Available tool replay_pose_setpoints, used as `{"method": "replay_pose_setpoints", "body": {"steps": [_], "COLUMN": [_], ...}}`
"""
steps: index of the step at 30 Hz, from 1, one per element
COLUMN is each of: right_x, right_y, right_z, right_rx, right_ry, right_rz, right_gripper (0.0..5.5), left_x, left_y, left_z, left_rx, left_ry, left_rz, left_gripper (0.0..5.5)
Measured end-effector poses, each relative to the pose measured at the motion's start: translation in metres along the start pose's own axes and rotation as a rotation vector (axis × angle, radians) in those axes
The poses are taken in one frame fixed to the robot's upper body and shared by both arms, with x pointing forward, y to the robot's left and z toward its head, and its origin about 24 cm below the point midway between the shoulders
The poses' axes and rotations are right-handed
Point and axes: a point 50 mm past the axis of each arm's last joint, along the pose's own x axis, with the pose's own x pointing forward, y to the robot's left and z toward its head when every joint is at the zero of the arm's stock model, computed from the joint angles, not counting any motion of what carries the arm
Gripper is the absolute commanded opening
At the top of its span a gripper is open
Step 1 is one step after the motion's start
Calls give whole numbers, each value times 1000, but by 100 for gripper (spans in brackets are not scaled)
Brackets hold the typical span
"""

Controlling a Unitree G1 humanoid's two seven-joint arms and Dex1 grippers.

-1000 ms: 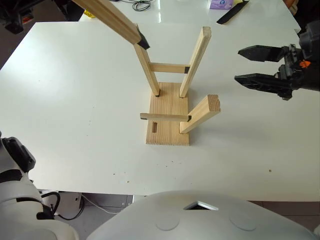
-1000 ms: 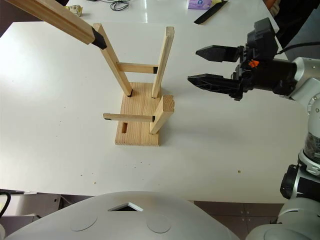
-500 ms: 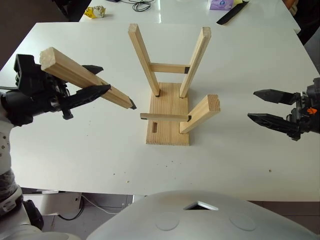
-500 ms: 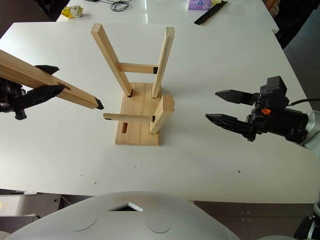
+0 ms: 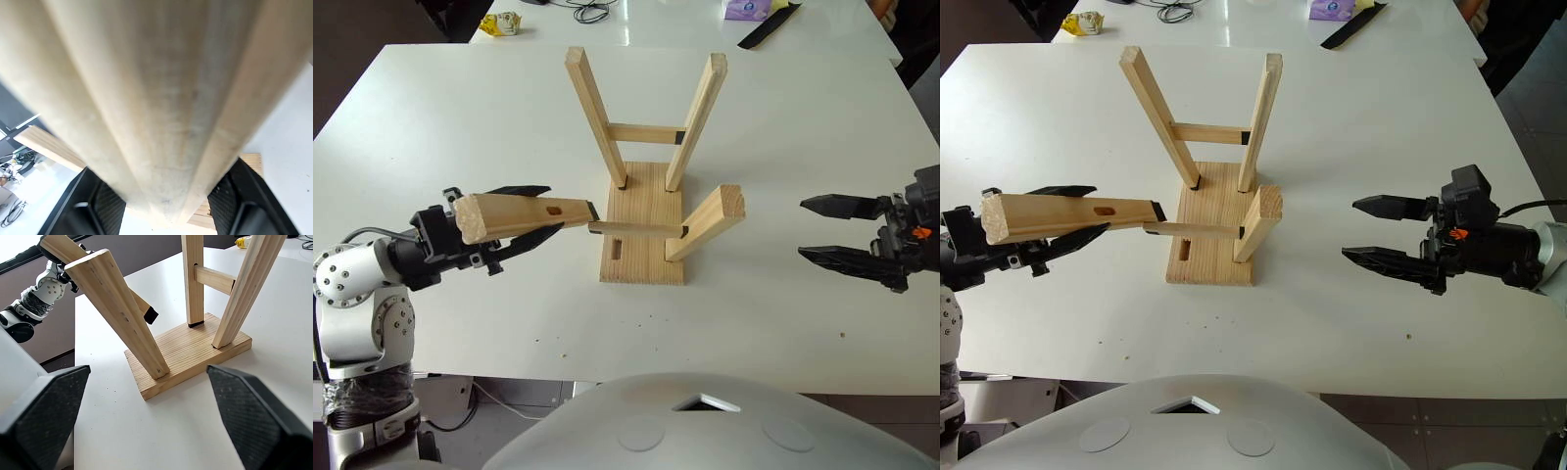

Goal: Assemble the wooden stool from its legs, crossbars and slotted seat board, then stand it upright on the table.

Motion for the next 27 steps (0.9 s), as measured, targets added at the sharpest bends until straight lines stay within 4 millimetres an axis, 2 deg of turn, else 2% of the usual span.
{"method": "replay_pose_setpoints", "body": {"steps": [4,9,27], "right_x": [0,0,4], "right_y": [-2,-3,-7], "right_z": [-3,-4,-4], "right_rx": [7,11,-8], "right_ry": [9,25,68], "right_rz": [7,16,58], "right_gripper": [441,441,441], "left_x": [8,7,7], "left_y": [-11,-27,-42], "left_z": [6,2,-10], "left_rx": [4,-47,-128], "left_ry": [-28,-19,-12], "left_rz": [-48,-88,-96], "left_gripper": [208,208,208]}}
